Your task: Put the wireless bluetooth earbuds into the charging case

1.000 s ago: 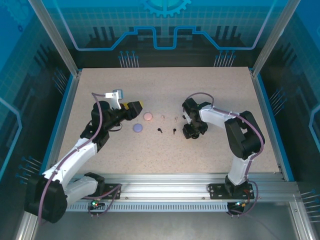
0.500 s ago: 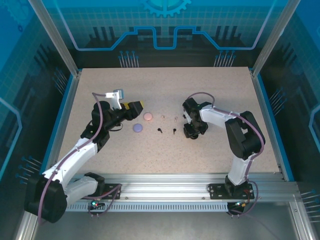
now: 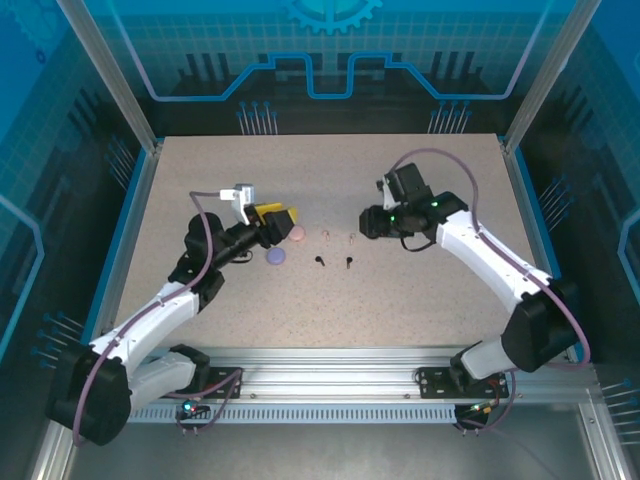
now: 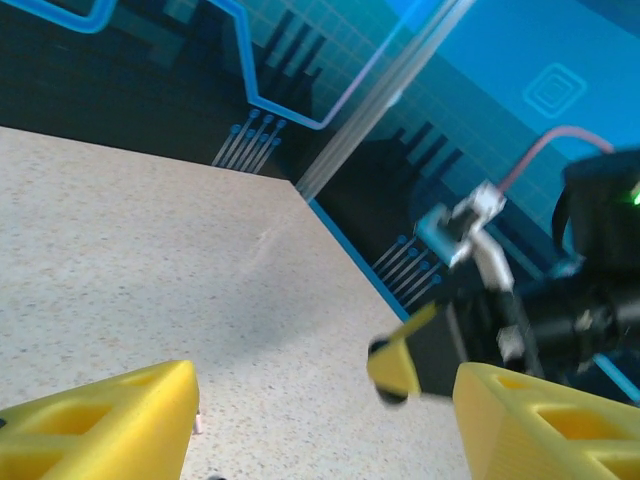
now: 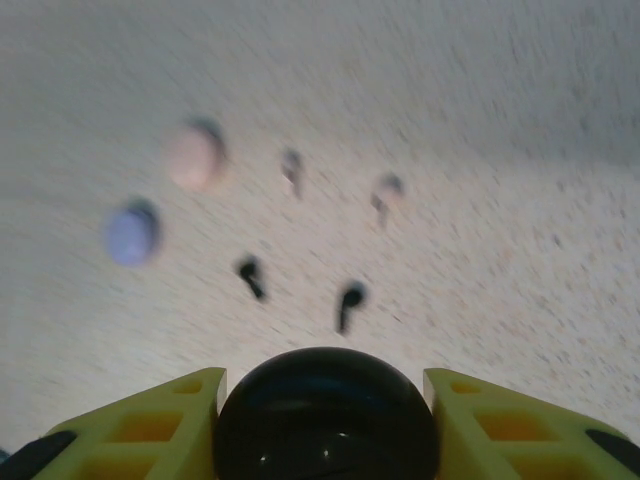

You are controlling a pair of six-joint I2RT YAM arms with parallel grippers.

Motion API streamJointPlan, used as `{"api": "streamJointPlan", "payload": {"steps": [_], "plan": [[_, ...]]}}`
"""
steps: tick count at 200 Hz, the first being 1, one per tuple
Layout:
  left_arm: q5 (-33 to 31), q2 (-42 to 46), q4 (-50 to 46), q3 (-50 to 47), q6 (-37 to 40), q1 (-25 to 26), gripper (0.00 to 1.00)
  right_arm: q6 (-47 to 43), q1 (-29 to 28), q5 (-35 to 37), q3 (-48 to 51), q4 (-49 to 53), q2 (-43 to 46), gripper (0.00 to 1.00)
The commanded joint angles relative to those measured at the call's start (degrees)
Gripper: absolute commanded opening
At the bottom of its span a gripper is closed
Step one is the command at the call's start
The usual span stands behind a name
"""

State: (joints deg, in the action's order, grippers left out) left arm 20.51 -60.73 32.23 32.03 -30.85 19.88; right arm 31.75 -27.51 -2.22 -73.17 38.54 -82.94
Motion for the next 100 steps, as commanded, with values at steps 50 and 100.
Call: {"api": "streamJointPlan", "payload": {"steps": [50,100], "plan": [[1.15,-3.71,13.48,-1.80,10.92,8.83,0.70,16.12,-9.19,6.83,-14.83,-3.37,1.31,0.46],[-1.65,-10.48,33.77,-4.85,11.42,11.27,0.68,18.08,-17.33,18.57,-18.99,-4.27,1.17,0.46]]}}
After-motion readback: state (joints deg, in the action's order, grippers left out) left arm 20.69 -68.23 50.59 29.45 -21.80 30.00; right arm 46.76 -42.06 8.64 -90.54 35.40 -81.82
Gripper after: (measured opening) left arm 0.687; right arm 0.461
